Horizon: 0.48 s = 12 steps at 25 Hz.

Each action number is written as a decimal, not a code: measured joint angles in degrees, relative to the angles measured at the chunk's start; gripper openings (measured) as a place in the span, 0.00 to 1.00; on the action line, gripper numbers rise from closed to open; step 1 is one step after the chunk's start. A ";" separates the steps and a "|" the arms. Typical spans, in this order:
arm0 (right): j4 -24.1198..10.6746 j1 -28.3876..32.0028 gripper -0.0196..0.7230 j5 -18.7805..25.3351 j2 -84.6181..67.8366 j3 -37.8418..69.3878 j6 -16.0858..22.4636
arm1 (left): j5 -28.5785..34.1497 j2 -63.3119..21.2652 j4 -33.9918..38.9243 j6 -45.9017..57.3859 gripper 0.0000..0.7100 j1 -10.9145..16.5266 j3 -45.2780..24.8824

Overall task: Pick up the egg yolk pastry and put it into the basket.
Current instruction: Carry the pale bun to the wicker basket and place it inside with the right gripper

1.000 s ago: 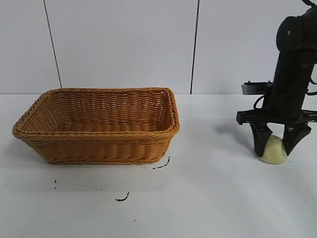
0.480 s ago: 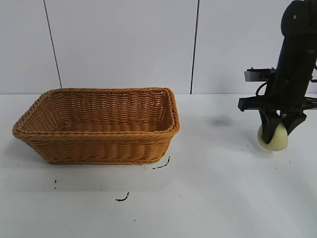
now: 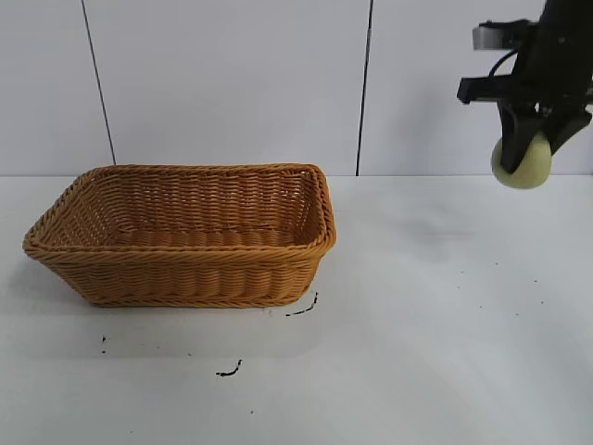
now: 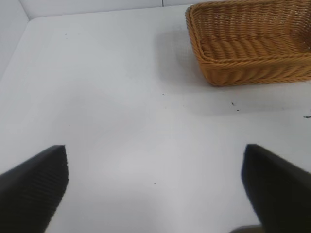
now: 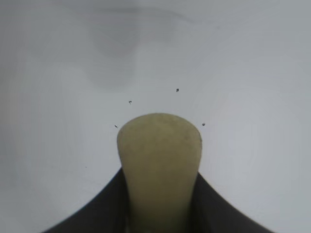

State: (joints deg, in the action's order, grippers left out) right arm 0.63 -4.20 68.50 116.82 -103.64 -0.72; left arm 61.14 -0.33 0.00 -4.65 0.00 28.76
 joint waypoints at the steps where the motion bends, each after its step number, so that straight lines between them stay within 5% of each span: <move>1: 0.00 0.00 0.28 0.38 0.00 -1.15 0.00 | 0.00 0.00 0.00 0.00 0.98 0.00 0.00; 12: 0.00 -3.00 0.28 0.80 0.19 -11.31 -0.05 | 0.00 0.00 0.00 0.00 0.98 0.00 0.00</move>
State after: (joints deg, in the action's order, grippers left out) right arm 0.63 -7.20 69.30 117.01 -114.95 -0.77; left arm 61.14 -0.33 0.00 -4.65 0.00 28.76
